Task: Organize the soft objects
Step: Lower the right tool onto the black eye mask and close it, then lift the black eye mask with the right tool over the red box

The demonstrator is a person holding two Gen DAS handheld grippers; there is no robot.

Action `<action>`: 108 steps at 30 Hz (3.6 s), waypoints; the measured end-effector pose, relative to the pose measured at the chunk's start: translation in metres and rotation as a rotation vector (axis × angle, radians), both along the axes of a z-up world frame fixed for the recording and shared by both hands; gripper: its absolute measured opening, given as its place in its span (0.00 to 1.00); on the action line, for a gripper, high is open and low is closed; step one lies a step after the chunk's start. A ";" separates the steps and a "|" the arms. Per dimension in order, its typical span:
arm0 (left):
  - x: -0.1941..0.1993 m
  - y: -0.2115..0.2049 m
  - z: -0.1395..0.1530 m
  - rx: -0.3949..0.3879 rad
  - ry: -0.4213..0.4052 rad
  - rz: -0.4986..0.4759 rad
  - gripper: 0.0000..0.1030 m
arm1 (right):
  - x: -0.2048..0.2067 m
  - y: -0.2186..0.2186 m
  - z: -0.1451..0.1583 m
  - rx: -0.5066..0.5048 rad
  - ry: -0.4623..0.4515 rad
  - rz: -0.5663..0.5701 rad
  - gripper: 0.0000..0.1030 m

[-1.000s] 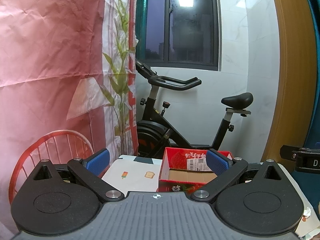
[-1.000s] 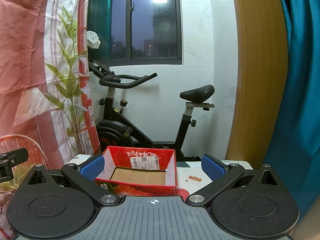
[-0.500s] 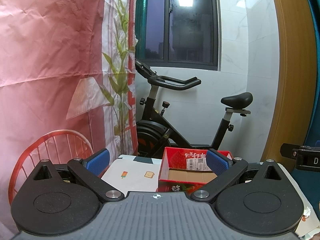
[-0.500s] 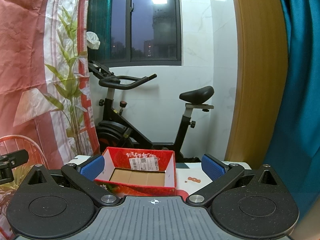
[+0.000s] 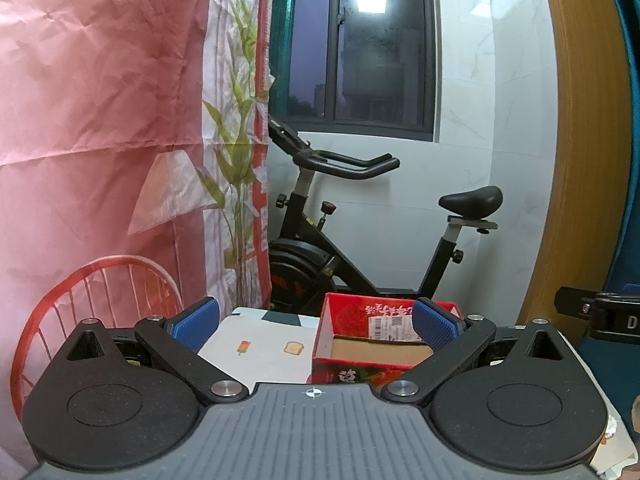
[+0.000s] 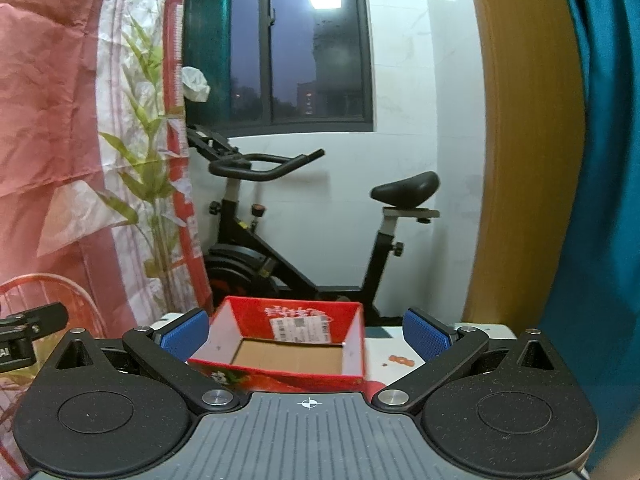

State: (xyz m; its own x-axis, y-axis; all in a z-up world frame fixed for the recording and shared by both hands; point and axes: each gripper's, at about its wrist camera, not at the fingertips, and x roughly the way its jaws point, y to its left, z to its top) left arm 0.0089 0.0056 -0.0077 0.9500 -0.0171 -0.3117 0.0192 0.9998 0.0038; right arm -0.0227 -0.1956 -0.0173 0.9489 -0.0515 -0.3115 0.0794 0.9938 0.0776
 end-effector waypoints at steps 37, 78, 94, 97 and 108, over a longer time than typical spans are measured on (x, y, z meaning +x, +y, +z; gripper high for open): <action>0.115 0.037 -0.181 -0.100 0.335 -0.004 1.00 | 0.115 -0.015 -0.252 0.420 0.288 0.113 0.88; 0.236 -0.002 -0.229 -0.200 0.518 -0.234 0.61 | 0.132 -0.039 -0.291 0.390 0.303 0.074 0.30; 0.206 -0.003 -0.217 -0.138 0.427 -0.242 0.33 | 0.132 -0.042 -0.290 0.391 0.302 0.061 0.29; 0.198 -0.005 -0.210 -0.098 0.388 -0.240 0.26 | 0.130 -0.043 -0.288 0.392 0.294 0.062 0.28; 0.176 -0.014 -0.187 -0.038 0.283 -0.265 0.18 | 0.120 -0.046 -0.267 0.380 0.207 0.094 0.17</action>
